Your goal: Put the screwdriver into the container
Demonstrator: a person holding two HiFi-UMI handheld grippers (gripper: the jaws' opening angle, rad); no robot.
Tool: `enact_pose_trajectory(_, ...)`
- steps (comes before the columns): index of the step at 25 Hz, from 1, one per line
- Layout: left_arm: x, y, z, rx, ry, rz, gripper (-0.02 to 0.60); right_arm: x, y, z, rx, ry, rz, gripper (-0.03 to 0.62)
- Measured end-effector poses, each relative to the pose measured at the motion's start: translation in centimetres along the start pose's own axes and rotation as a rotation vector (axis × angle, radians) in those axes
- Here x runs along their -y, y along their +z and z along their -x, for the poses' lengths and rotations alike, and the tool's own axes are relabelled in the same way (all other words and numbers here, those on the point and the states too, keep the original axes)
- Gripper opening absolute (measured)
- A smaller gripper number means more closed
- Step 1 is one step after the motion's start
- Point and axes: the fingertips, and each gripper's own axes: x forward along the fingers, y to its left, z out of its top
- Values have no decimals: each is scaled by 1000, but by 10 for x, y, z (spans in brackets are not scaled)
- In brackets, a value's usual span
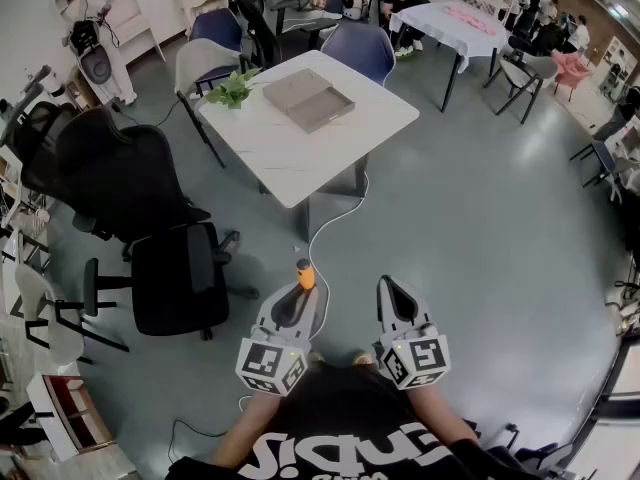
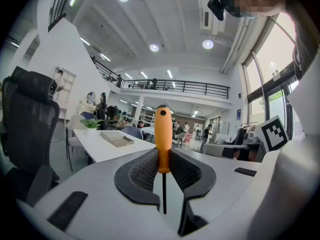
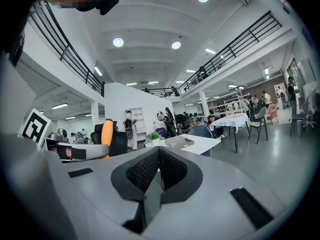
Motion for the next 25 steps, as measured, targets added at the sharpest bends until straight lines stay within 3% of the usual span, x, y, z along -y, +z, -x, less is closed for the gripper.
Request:
enact_pose_trajectory(8, -17, 5, 0, 1, 4, -4, 77, -13, 1, -15, 4, 27, -20, 11)
enact_pose_trajectory(25, -62, 2, 3, -17, -57, -32, 77, -33, -19, -34, 2, -57, -25, 9)
